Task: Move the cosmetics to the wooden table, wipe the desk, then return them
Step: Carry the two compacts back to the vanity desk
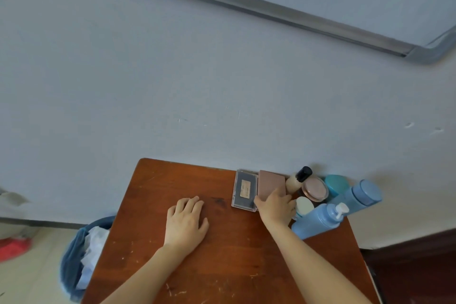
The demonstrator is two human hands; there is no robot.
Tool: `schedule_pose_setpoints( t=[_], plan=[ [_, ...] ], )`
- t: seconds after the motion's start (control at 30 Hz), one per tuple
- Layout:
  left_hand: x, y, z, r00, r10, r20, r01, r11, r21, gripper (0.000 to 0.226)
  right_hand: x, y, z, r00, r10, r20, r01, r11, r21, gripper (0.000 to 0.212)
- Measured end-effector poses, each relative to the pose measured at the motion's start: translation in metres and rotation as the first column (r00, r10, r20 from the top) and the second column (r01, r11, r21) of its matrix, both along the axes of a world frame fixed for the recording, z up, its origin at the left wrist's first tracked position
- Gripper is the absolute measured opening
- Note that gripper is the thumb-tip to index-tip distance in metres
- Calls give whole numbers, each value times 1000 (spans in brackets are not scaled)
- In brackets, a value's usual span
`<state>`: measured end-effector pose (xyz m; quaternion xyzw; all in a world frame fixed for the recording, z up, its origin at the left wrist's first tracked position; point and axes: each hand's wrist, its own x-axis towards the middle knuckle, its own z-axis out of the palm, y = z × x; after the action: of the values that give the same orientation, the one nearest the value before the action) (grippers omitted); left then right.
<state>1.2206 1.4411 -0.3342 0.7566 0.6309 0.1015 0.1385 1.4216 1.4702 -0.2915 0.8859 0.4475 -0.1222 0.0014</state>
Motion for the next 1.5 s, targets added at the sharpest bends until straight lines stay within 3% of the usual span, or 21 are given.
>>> schedule_pose_setpoints(
  t=[0.2, 0.37, 0.63, 0.87, 0.97, 1.23, 1.5],
  plan=[
    [9, 4, 8, 989, 97, 114, -91, 994, -58, 46, -12, -13, 2, 997, 72, -19, -72, 997, -7, 67],
    [22, 9, 15, 935, 277, 223, -254, 959, -128, 52, -32, -50, -4, 971, 181, -154, -170, 982, 83, 78],
    [65, 11, 23, 946, 323, 13, -313, 925, -214, 89, -23, -103, -9, 975, 141, -172, -122, 986, 118, 76],
    [55, -3, 28, 947, 315, 64, -291, 924, -250, 91, -26, -133, -20, 981, 114, -155, -93, 986, 135, 72],
    [38, -26, 31, 929, 326, 176, -271, 922, -276, 90, -26, -135, -21, 981, 144, -131, -125, 982, 141, 76],
    [0, -73, 49, 847, 392, 359, -307, 912, -272, 89, -6, -148, -8, 930, 291, -223, -207, 920, 334, 73],
    [-8, -106, 57, 863, 357, 358, -284, 928, -242, 86, 12, -198, -2, 880, 423, -217, -294, 843, 451, 74]
  ],
)
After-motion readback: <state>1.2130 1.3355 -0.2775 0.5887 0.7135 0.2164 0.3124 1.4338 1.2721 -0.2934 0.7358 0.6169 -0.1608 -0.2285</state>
